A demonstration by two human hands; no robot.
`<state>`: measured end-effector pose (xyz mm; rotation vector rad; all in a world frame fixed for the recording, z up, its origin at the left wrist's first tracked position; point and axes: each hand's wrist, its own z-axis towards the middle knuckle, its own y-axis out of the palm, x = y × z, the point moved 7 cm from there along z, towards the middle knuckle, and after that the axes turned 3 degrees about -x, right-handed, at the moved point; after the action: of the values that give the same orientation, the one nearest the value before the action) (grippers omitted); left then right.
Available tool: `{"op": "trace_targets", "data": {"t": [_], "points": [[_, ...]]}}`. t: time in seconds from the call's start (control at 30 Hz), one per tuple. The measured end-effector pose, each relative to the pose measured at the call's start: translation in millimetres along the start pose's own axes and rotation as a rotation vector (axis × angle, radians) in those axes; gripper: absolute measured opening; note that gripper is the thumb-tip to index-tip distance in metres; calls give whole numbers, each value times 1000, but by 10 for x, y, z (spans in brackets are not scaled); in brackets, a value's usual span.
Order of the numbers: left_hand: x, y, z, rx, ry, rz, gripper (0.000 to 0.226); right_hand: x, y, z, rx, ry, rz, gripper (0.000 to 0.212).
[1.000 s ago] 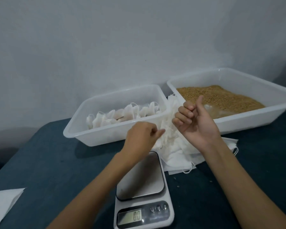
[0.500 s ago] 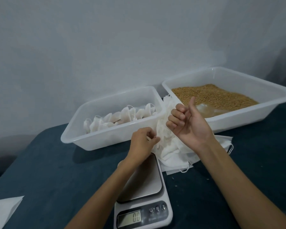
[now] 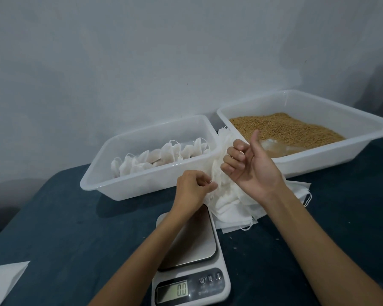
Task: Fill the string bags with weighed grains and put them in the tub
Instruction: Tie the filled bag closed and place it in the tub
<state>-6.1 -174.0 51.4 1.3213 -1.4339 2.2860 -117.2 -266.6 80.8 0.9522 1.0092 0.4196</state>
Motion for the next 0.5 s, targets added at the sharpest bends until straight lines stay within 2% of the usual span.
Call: {"op": "trace_targets", "data": {"t": [0.07,0.17,0.3,0.37,0.5], "points": [[-14,-64,-7,53,11,-42,20,-2,-2,2,-3,-1,3,60],[-47,-184,-20,137,19,-106,19,-5,-5,1,-5,-1,3,60],[-174,-236,-24,118,-60,-253,8,10,-2,-2,-4,5,-22,62],[-224,-253,-30,120,-78,-256,9,17,2,-3,0,6,-27,63],[-282,-372,-64,217,-92,-310,14,25,6,-3,1,15,-32,62]]}}
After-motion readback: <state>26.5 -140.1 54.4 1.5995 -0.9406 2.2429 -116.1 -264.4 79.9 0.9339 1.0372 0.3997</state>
